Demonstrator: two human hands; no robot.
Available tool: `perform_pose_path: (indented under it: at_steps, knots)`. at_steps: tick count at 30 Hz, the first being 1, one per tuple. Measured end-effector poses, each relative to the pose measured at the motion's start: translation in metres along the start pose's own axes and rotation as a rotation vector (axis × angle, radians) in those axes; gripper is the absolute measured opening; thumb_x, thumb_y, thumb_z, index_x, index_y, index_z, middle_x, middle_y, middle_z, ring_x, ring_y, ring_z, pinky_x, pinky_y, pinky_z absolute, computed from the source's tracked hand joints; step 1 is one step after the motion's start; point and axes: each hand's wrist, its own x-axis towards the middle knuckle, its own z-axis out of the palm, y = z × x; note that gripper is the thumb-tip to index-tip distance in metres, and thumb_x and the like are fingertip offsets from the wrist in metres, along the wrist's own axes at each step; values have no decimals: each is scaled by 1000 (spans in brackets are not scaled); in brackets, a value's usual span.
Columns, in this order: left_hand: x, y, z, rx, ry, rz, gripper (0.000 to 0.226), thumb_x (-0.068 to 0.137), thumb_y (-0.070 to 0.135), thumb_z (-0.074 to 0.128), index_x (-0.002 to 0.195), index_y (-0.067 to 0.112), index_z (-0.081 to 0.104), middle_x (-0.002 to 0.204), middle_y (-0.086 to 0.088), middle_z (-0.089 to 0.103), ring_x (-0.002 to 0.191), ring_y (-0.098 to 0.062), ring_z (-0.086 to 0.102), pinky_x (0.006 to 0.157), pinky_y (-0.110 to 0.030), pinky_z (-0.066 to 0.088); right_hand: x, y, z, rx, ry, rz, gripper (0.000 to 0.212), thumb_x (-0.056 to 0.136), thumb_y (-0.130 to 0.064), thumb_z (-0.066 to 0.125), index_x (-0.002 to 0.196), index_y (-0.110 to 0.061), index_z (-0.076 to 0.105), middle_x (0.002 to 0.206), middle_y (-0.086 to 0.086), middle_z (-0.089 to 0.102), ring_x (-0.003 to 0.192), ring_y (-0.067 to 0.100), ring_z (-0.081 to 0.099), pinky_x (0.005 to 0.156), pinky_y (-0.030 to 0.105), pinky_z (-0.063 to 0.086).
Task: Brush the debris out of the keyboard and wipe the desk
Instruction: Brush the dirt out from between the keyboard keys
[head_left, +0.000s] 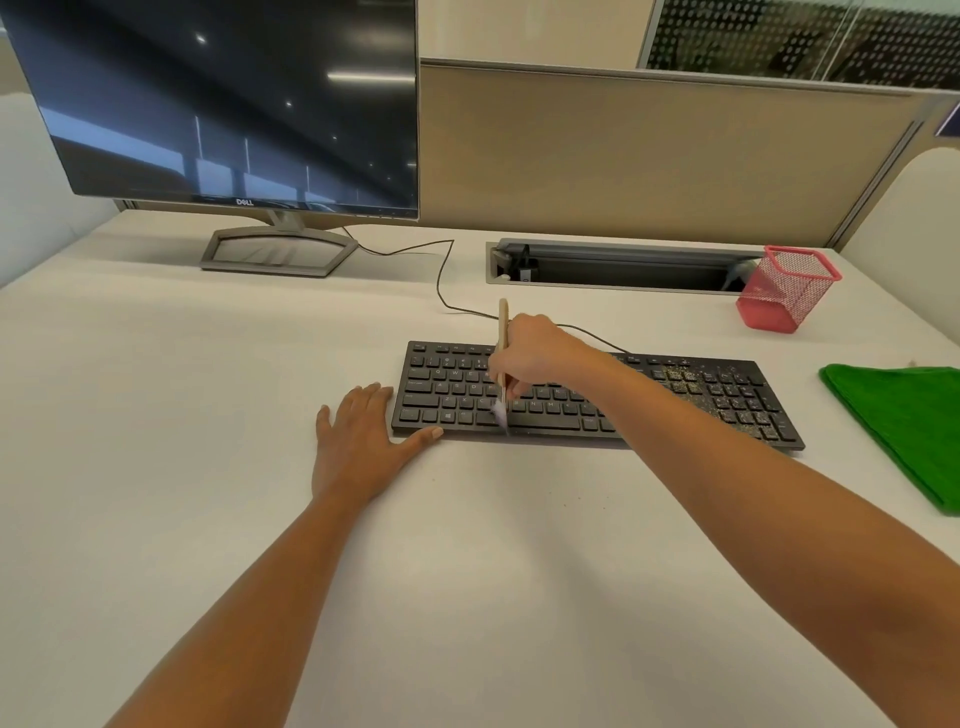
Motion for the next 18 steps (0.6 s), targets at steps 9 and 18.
perform_pose_path:
  at_steps: [9,18]
  knots:
    - [1,-1,1,4,-3,0,83,80,71,46,142,17,35,152,2,31,143,-13,18,117,-44,6,-1,6,4,25,-1,-1,22,90,-14,58,103,3,62,98,16,68,84,26,68,80,32,56]
    - [1,-2,2,-10,2,-3,83,80,72,45,142,18,36,152,2,31,143,-12,17,117,-44,5,7,4,2,126,167,8,24,90,-17,57,103,3,63,99,17,67,90,29,68,82,36,55]
